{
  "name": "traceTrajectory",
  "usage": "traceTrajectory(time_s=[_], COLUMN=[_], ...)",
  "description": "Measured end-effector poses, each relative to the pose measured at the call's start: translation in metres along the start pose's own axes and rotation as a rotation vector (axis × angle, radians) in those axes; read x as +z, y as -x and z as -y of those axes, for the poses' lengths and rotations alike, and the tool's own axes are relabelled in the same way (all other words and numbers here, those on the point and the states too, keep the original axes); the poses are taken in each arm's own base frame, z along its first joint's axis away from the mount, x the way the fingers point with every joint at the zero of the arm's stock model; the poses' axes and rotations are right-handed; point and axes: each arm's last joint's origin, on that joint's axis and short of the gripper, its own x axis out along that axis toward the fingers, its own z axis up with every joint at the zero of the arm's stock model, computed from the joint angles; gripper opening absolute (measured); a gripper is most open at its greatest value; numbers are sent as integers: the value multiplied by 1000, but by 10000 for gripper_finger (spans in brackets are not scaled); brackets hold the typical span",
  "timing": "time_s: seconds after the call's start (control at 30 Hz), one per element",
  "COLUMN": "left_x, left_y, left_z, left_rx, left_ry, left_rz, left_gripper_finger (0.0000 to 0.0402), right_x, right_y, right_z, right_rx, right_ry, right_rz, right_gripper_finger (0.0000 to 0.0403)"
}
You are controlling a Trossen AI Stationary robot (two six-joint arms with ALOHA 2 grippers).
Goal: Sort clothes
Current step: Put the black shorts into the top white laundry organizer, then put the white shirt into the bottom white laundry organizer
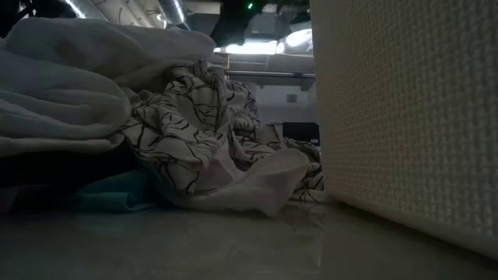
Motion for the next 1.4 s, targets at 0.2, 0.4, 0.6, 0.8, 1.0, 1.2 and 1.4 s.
traceTrajectory(time_s=[0.2,0.4,0.6,0.8,1.0,1.2,1.4], left_x=[0,1,1,1,-1,-6,-6], left_y=[0,0,0,0,0,0,0], left_z=[0,0,0,0,0,1,1], left_rx=[0,0,0,0,-2,-11,-11], left_ry=[27,30,34,0,-36,-78,-76], left_rz=[3,5,6,5,-8,-55,-55], left_gripper_finger=[4,4,4,4,4,4,4], right_x=[29,54,80,96,98,95,86], right_y=[49,80,98,91,70,43,15], right_z=[-19,-61,-104,-147,-178,-202,-231], right_rx=[123,342,524,522,473,445,467], right_ry=[54,116,147,154,71,1,16], right_rz=[16,46,171,256,359,380,305], right_gripper_finger=[255,254,254,254,254,254,254])
